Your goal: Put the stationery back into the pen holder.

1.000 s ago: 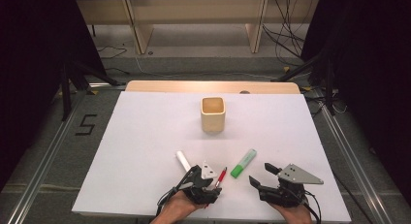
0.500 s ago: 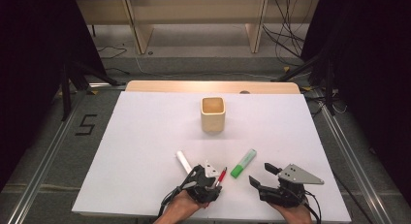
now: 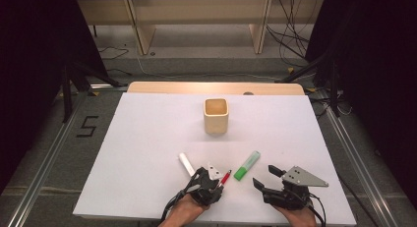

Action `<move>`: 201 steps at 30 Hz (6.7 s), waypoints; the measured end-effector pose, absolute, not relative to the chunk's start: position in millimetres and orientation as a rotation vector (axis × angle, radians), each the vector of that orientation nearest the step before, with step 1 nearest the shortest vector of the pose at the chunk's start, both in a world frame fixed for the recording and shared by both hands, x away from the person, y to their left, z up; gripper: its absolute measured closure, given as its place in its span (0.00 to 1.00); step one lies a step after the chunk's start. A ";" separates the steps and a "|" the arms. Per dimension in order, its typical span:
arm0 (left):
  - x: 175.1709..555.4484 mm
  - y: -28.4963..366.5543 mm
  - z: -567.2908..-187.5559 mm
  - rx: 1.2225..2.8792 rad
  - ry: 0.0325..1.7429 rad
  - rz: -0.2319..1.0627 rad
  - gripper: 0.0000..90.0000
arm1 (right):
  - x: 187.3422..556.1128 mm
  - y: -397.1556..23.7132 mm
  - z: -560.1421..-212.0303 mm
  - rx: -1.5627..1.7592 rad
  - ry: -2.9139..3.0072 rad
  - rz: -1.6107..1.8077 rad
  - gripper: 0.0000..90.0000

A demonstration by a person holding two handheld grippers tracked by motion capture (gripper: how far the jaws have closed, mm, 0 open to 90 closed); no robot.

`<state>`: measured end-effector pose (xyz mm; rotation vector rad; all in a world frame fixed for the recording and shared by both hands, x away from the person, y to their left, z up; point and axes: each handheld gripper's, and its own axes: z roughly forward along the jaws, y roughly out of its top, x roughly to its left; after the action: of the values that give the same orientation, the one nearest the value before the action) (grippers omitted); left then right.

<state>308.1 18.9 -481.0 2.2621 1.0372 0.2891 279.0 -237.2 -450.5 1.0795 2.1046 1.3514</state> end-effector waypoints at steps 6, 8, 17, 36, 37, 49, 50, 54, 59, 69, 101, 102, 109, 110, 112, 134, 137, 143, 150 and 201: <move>309.7 21.5 -481.3 2.244 1.052 0.268 0.87 | 279.1 -236.5 -450.9 1.074 2.108 1.342 0.34; 310.8 22.9 -481.2 2.240 1.052 0.253 0.87 | 279.2 -236.4 -450.9 1.072 2.109 1.343 0.34; 321.0 39.3 -478.2 2.175 1.080 0.211 0.88 | 279.1 -236.7 -450.3 1.072 2.109 1.356 0.34; 319.9 74.6 -461.3 1.933 1.007 0.250 0.88 | 277.6 -223.4 -444.8 1.070 2.123 1.479 0.34; 319.7 76.7 -460.8 1.929 1.001 0.250 0.88 | 277.6 -223.4 -444.8 1.070 2.123 1.479 0.34; 315.9 90.7 -456.6 1.826 0.911 0.267 0.88 | 289.2 -211.8 -440.9 1.168 2.127 1.693 0.34; 315.5 90.3 -456.4 1.820 0.906 0.267 0.88 | 290.3 -210.8 -440.3 1.181 2.123 1.704 0.34; 312.8 88.3 -456.7 1.805 0.895 0.270 0.88 | 293.9 -204.5 -440.0 1.185 2.127 1.728 0.34; 310.9 87.0 -458.1 1.787 0.885 0.275 0.87 | 302.3 -195.4 -440.1 1.223 2.118 1.782 0.35; 308.4 86.0 -459.2 1.756 0.864 0.286 0.88 | 319.8 -179.7 -446.2 1.321 2.112 1.873 0.40; 299.7 77.7 -456.2 1.710 0.815 0.273 0.88 | 339.7 -157.7 -465.5 1.599 2.027 2.160 0.74; 299.7 77.4 -456.3 1.711 0.815 0.273 0.88 | 340.2 -157.4 -467.1 1.607 2.019 2.174 0.76; 299.4 76.2 -457.2 1.711 0.814 0.266 0.87 | 338.4 -155.9 -468.7 1.649 1.999 2.204 0.87; 299.5 76.0 -457.7 1.710 0.814 0.264 0.87 | 338.2 -155.8 -468.5 1.655 1.998 2.210 0.88; 299.7 76.0 -457.7 1.707 0.805 0.259 0.86 | 336.8 -155.9 -467.7 1.674 1.990 2.214 0.89; 309.2 117.9 -454.3 1.869 0.822 0.173 0.35 | 338.4 -173.6 -441.3 1.406 1.966 1.954 0.89; 309.2 123.7 -454.2 1.879 0.836 0.211 0.32 | 340.4 -177.3 -438.4 1.392 1.948 1.937 0.89; 307.3 130.0 -457.0 1.920 0.828 0.285 0.30 | 344.2 -182.0 -434.8 1.374 1.932 1.916 0.89; 306.9 144.0 -456.9 1.898 0.848 0.314 0.29 | 349.8 -185.5 -429.7 1.356 1.924 1.894 0.89; 298.8 180.5 -464.5 1.911 0.949 0.411 0.23 | 433.0 -166.2 -358.5 1.274 1.799 1.800 0.89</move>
<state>298.8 180.5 -464.5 1.9108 0.9492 0.4114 433.0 -166.2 -358.5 1.2743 1.7991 1.7997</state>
